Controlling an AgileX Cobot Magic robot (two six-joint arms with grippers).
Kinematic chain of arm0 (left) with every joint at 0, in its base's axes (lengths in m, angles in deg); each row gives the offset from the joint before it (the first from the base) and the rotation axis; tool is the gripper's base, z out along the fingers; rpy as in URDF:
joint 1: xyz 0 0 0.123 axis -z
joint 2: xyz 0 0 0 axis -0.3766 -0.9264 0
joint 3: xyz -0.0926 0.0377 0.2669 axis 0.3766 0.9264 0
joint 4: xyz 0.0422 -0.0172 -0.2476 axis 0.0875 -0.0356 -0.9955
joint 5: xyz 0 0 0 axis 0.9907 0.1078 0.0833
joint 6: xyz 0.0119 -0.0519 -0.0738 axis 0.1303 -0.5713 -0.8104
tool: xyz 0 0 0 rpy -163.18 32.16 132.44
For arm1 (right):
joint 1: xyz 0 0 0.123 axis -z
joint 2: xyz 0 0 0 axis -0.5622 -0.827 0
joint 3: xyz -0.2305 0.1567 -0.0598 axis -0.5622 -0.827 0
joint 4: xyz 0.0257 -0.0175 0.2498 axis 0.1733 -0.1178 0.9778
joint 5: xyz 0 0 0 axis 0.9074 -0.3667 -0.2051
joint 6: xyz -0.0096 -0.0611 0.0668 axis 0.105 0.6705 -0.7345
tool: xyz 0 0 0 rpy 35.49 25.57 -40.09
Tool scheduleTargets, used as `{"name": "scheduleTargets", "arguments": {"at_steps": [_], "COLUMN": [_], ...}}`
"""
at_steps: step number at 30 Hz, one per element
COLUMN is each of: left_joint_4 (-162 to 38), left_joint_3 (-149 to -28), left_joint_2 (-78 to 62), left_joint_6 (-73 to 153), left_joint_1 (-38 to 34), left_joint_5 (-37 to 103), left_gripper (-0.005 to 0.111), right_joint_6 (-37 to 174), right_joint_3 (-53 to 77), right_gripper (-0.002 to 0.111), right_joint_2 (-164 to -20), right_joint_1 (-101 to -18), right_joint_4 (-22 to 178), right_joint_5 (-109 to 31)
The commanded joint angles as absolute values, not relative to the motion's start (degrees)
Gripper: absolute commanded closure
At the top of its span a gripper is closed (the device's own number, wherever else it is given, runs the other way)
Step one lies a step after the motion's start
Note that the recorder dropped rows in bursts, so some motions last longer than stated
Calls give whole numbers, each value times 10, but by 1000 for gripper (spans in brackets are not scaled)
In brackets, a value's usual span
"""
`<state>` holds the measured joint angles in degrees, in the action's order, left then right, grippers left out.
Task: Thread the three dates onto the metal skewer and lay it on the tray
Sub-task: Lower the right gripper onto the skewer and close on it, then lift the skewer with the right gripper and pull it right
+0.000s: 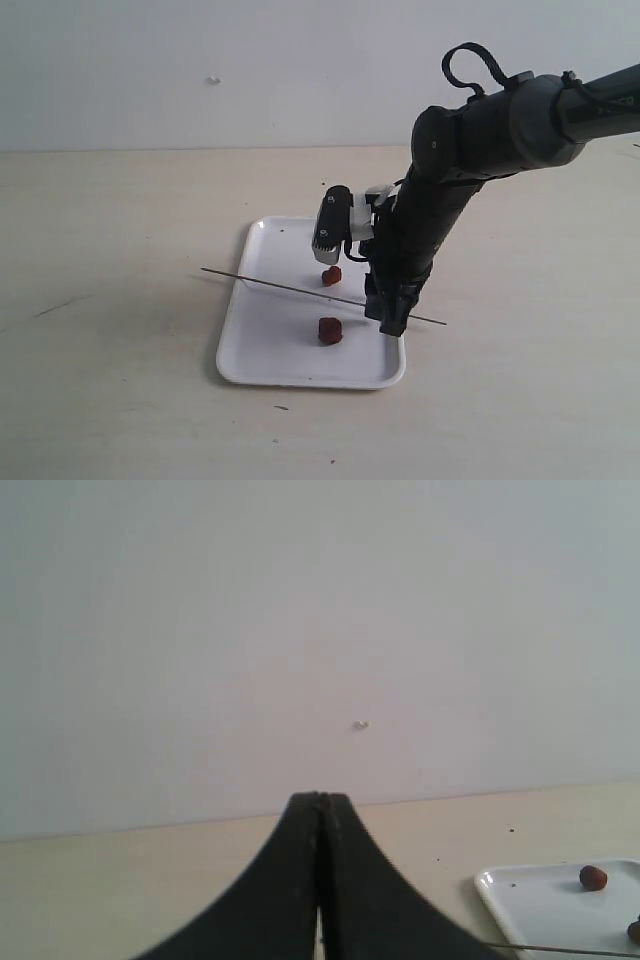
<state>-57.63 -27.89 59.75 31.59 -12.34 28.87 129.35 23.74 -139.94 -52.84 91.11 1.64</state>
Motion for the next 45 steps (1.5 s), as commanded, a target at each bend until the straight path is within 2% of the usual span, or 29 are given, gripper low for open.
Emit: {"name": "scheduleTargets", "arguments": {"at_steps": [1,31,35,45], "left_joint_4": [-574,-574,-574,-574], "left_joint_3": [-279,-279,-279,-279], "left_joint_2": [600,600,600,600], "left_joint_6": [312,312,312,312], "left_joint_1": [-124,-124,-124,-124], "left_joint_5": [288,288,288,288], "left_gripper": [107,107,107,107], "right_joint_6": [1306,1310,1310,1311], "right_joint_3": [241,241,241,241], "right_gripper": [70,71,79,108], "right_joint_2": [-1399,-1413,-1413,-1413], "right_joint_1": [-529,-529,-529,-529], "right_joint_4": [915,916,916,911], "right_joint_5": [13,0,2,-1]}}
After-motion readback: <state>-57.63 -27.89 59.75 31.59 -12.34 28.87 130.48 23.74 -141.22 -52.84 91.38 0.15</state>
